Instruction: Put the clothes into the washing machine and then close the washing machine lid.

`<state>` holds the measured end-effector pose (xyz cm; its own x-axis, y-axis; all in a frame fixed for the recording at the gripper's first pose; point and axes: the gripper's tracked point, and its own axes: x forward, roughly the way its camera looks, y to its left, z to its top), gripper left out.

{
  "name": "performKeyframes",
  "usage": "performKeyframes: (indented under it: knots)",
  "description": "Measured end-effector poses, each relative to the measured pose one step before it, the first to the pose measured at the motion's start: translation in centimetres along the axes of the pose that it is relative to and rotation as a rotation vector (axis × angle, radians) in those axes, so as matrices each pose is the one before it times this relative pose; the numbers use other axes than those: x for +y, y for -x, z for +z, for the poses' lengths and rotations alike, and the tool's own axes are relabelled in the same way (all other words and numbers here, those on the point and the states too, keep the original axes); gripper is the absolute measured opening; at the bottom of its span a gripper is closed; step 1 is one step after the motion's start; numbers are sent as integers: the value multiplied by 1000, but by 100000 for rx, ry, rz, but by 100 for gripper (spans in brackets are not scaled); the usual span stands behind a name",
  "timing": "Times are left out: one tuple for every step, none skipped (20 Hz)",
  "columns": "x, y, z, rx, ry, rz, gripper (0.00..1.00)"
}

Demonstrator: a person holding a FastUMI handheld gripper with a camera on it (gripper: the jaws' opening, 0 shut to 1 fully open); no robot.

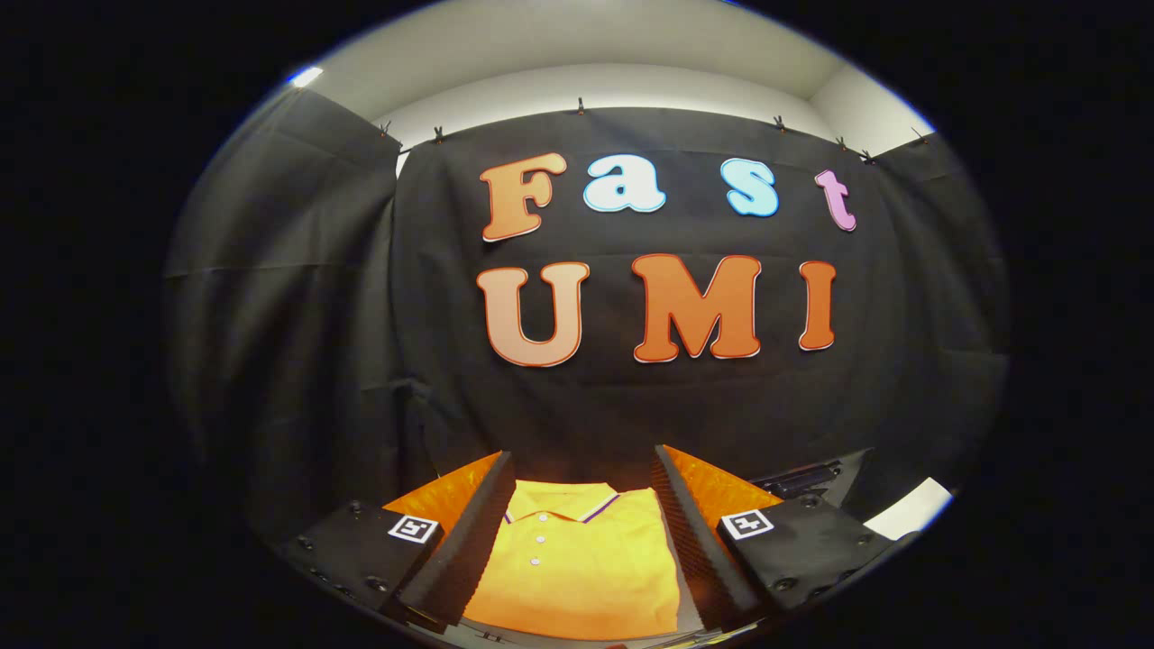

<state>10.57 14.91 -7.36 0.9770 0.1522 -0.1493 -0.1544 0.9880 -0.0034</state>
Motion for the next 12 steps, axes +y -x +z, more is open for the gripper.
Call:
performKeyframes:
  knots:
    - [707,-1057,-804,2362,97,692,98]
    - [812,-1061,-849,2291,-627,916,98]
    - [514,-1127,-762,1937,-796,160,98]
    - [310,-1227,-1040,3319,-794,127,98]
    - [216,-1199,-1259,3226,-852,-628,98]
    - [181,-1216,-1160,4057,-1129,-542,98]
    - [151,-1135,-1374,4661,-491,-319,98]
    - [79,-1294,-1103,4115,-665,-764,98]
    - [-1,-955,-931,3945,-610,-781,98]
    - [99,-962,-887,3309,-221,-215,99]
    - [191,-830,-886,3640,-838,-239,99]
    - [96,-693,-758,3284,-900,-239,100]
